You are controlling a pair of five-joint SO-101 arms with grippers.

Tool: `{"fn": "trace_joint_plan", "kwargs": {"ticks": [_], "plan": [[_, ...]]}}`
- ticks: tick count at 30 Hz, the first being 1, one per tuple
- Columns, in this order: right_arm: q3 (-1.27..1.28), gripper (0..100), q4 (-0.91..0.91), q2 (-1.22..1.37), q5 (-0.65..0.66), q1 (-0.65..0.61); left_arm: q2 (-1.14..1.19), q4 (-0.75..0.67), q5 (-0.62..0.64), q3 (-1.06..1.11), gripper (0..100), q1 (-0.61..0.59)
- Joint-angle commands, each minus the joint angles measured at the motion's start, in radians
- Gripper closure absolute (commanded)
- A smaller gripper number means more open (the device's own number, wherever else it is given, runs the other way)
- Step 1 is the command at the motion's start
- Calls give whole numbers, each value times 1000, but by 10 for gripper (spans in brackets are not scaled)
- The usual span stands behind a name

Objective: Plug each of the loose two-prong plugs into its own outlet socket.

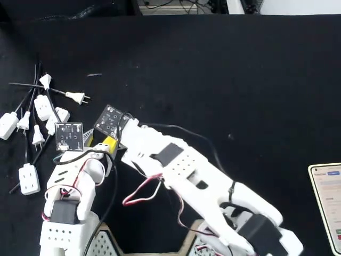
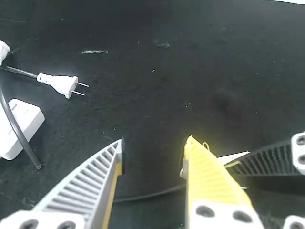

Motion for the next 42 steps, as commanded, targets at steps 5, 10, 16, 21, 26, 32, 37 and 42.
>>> {"fn": "trace_joint_plan", "kwargs": {"ticks": [5, 10, 16, 21, 26, 32, 37, 42], "plan": [[50, 988, -26, -174, -35, -17, -9, -6, -15, -28, 784, 5], [116, 988, -63, -277, -95, -17, -9, -6, -15, -21, 784, 2], [173, 988, -61, -392, -104, -17, -9, -6, -15, -21, 784, 2], [203, 988, -64, -447, -107, -21, -9, -6, -15, -19, 784, 4], [220, 988, -66, -479, -107, -63, -9, -6, -15, -19, 784, 4], [222, 988, -68, -481, -109, -61, -9, -5, -15, -15, 784, 10], [226, 988, -112, -475, -196, -60, -9, -49, -15, 31, 784, 12], [251, 988, -146, -475, -196, -60, -8, -46, -15, 39, 784, 61]]}}
